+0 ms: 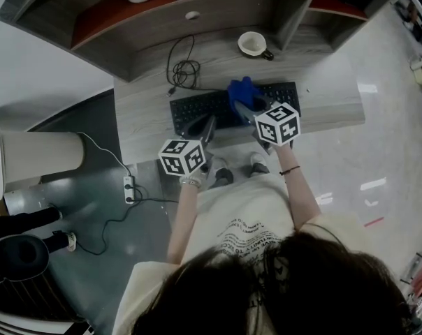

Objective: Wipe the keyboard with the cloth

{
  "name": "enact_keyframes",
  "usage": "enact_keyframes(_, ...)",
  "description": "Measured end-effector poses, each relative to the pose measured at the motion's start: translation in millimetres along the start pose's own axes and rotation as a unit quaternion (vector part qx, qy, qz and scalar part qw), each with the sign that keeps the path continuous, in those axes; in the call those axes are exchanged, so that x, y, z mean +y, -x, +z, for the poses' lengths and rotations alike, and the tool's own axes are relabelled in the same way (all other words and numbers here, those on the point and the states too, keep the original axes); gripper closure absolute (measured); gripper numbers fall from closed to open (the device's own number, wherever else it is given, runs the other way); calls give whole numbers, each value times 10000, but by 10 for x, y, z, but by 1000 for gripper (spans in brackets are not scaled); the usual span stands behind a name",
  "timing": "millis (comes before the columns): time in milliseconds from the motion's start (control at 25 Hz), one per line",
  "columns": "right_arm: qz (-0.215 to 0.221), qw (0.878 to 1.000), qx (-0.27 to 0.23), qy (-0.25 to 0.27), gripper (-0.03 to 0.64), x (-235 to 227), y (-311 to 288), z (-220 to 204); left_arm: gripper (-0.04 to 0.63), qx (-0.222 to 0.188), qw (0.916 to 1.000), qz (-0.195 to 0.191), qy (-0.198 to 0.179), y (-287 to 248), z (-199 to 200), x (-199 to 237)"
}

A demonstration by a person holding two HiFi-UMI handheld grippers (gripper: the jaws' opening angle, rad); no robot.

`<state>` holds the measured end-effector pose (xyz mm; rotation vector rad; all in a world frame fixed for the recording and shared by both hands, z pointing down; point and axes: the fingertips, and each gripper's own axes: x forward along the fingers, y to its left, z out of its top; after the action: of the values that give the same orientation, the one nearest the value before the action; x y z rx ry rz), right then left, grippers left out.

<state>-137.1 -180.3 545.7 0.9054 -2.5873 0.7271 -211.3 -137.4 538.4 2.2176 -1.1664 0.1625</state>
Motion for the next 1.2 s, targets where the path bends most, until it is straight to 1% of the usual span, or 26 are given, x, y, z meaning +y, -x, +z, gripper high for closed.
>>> enact_keyframes(200,-2,10000,20,-4,558,64,-78,-13,591,-7,10000,47,27,83,11,106)
enact_keyframes(720,-19,10000,6,-51,558,196,-199,-22,591,50,10000,7,14,193,0,247)
enact_keyframes(1200,76,10000,48,-34,558,366,-385,-29,591,42,10000,43,6,331,1,398)
